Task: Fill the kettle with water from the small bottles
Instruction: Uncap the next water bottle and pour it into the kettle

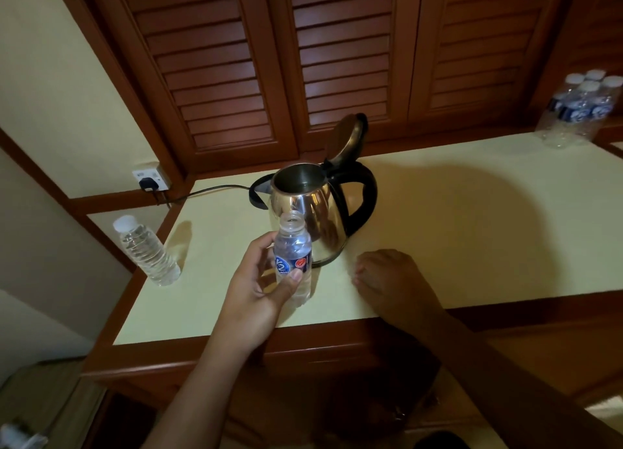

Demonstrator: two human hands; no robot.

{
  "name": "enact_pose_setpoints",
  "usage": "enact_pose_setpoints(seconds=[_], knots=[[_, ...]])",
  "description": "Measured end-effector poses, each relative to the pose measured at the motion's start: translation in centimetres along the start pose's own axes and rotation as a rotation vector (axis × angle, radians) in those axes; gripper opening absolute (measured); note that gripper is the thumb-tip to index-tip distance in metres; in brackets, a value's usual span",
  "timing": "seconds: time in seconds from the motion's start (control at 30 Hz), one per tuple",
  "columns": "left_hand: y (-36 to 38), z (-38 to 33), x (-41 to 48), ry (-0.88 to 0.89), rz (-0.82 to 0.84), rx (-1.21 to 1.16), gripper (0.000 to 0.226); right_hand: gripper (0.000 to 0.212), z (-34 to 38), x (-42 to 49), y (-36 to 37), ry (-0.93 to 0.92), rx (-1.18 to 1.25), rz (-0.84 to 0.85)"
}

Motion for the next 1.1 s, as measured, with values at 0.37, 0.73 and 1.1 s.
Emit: enact_pose_setpoints(seconds=[0.37,0.73,1.1], knots=[[-5.3,-3.9,3.5,0.036,-0.190,0.171,0.055,0.098,-1.4,-0.4,1.9,0.167,-0.156,0.138],[-8.9,-7.5,9.3,0.136,-0.236,0.957,0.059,0.100,-1.6,0.0,1.9,0.138,-0.195,0.063],[-7.1,-9.7,10.6,0.317,-0.200,1.427,0.071,0.093,-1.0,-0.2,1.2,0.171,-0.140,0.070]])
Point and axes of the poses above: each hand's wrist, its own x-axis towards the middle knuckle, its own y-axis out of the palm, z = x × y, the point moved 9 cm from there along x, towards the middle knuckle, and after that the axes turned 7 degrees about x, right-handed, at the moved point
